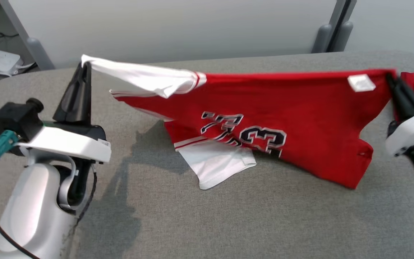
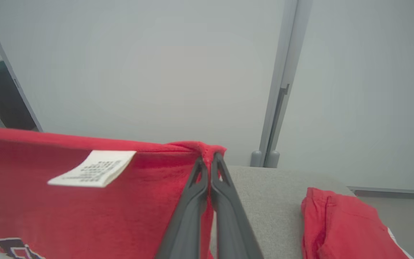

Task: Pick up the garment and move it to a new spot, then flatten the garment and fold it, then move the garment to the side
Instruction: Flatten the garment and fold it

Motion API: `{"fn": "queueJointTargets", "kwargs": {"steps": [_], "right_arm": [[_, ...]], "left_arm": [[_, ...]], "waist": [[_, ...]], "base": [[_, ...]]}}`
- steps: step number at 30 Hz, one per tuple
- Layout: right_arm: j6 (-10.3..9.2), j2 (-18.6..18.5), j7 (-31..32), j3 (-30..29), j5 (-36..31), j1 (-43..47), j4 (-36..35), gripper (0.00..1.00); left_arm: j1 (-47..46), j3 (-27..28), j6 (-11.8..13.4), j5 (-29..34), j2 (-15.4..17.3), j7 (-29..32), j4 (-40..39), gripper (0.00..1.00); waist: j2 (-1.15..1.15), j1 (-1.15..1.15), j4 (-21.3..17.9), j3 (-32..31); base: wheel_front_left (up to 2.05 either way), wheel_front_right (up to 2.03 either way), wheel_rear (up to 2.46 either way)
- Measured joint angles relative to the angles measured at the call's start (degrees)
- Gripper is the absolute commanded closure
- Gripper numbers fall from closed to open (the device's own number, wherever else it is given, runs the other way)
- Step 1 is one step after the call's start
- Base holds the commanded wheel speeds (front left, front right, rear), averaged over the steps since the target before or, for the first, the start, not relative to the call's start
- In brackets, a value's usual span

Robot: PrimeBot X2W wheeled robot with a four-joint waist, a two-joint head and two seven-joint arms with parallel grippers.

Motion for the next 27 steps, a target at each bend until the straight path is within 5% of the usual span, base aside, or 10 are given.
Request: {"fn": "queueJointTargets", "kwargs": {"steps": [7,19,27], "right_arm": [[0.0,-3.33,5.46,-5.67,-0.98,-5.52,-10.84,1.0],[0.0,-8.03,9.72,-5.16,3.33,-10.78,-15.91,1.0],[0.0,-11.33,19.73,-13.73,7.69,-10.78,-27.03,1.0]], "left_arm": [[-5.72,0.68,-1.08,-1.2,2.49,4.44,-7.15,1.0],[-12.3,3.35,-1.48,-6.04,4.79,10.6,-20.71,1.0],[-17.01,5.71,4.64,-13.11,6.17,25.32,-30.94,1.0]], "waist": [[0.0,0.0,-0.55,-3.51],[0.0,0.0,0.12,-8.03],[0.0,0.0,0.81,-7.95]], "base": [[0.0,0.0,0.0],[0.0,0.0,0.0],[0.0,0.0,0.0]]}}
